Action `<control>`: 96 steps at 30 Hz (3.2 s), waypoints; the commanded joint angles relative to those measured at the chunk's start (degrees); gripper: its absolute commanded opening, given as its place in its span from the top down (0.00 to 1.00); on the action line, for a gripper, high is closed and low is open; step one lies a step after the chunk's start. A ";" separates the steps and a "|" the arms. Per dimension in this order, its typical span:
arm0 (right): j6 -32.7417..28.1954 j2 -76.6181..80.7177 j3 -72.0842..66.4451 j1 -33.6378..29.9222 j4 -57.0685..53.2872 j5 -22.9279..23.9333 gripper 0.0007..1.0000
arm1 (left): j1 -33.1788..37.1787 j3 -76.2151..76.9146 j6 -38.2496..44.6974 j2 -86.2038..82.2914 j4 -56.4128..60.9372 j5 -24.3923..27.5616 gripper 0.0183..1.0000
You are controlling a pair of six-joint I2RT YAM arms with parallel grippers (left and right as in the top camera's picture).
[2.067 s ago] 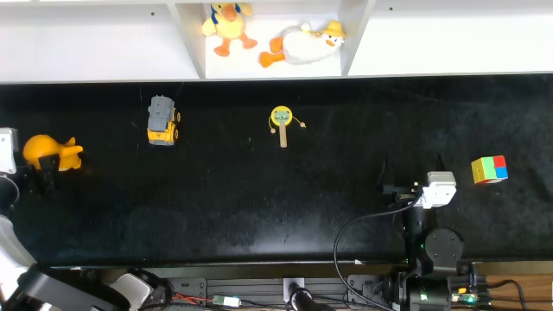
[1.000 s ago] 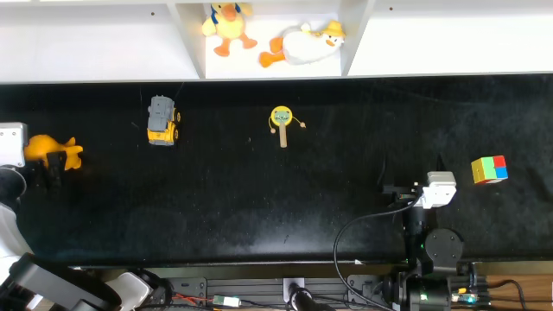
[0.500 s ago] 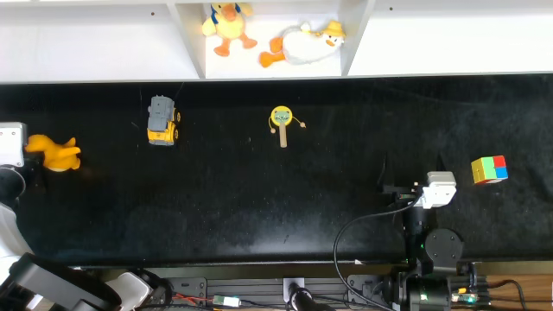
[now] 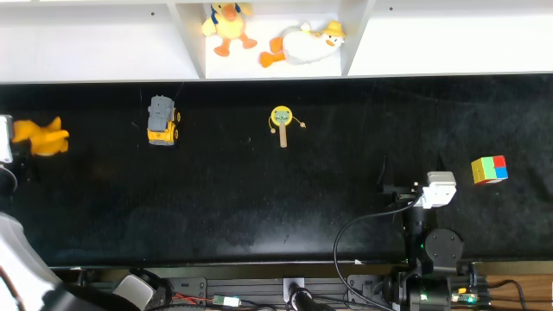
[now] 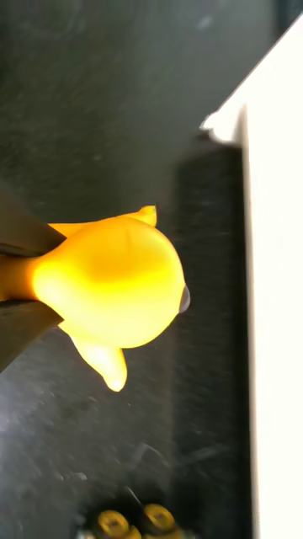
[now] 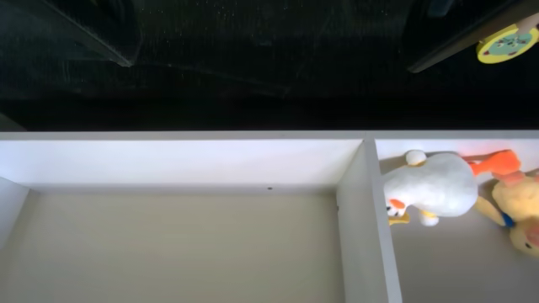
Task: Store Toys
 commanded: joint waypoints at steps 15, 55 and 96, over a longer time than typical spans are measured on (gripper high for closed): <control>-0.13 -0.46 -0.74 -0.11 0.22 -0.20 0.00 | -10.08 0.90 -15.76 -0.72 18.40 2.78 0.88; -0.13 -0.46 -0.74 -0.11 0.22 -0.20 0.00 | -14.19 20.41 -17.07 15.23 6.91 -1.97 0.87; -0.13 -0.46 -0.74 -0.11 0.22 -0.20 0.00 | -21.88 21.84 -21.55 17.07 9.33 -10.73 0.84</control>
